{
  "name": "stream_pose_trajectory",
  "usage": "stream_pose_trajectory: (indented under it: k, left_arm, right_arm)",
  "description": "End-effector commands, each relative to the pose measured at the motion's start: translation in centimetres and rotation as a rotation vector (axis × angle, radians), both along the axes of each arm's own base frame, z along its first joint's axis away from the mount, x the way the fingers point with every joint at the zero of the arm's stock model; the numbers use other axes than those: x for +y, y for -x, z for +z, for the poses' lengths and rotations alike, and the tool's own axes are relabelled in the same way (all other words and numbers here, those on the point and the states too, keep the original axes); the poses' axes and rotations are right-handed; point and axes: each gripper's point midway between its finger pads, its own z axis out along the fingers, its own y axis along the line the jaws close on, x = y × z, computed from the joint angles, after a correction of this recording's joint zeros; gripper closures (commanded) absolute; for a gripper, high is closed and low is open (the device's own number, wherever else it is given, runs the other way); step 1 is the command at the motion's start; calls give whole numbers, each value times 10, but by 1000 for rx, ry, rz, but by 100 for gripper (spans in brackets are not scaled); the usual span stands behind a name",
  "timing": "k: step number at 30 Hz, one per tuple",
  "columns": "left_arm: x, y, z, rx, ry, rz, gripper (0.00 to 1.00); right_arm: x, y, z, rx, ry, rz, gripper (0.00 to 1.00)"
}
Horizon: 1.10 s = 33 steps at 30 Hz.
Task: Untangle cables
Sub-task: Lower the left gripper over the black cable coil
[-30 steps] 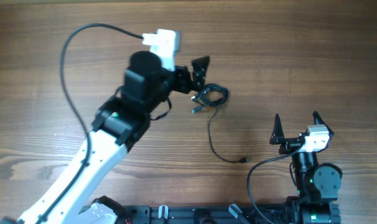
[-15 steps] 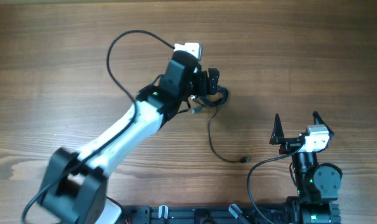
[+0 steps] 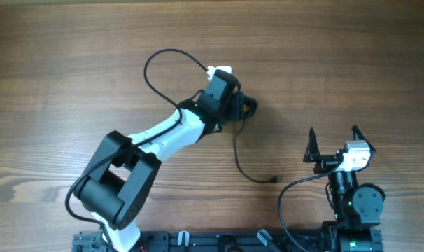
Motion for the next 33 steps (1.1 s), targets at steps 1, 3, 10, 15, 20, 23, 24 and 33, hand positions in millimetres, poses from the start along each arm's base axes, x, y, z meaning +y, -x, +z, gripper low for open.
stream_pose_trajectory:
  k: [1,3,10,15,20,23,24,33]
  left_arm:
    - [2,15,-21,49,-98,-60,46]
    - [11,23,-28,82,-143,-67,55]
    - [30,32,-35,130,-221,-14,96]
    - [31,33,-17,136,-157,75,96]
    - [37,36,31,208,111,451,96]
    - [35,49,47,336,302,693,96]
    - [28,53,50,384,352,706,89]
    - [23,62,51,376,256,417,0]
  right_arm:
    - [2,1,2,-12,8,13,0]
    - [2,1,2,-12,8,13,0]
    - [2,1,2,-12,8,13,0]
    - [2,1,2,-12,8,13,0]
    - [2,1,2,-12,8,13,0]
    - [2,1,2,-12,8,13,0]
    - [2,1,2,-12,8,13,0]
    - [2,1,2,-12,8,13,0]
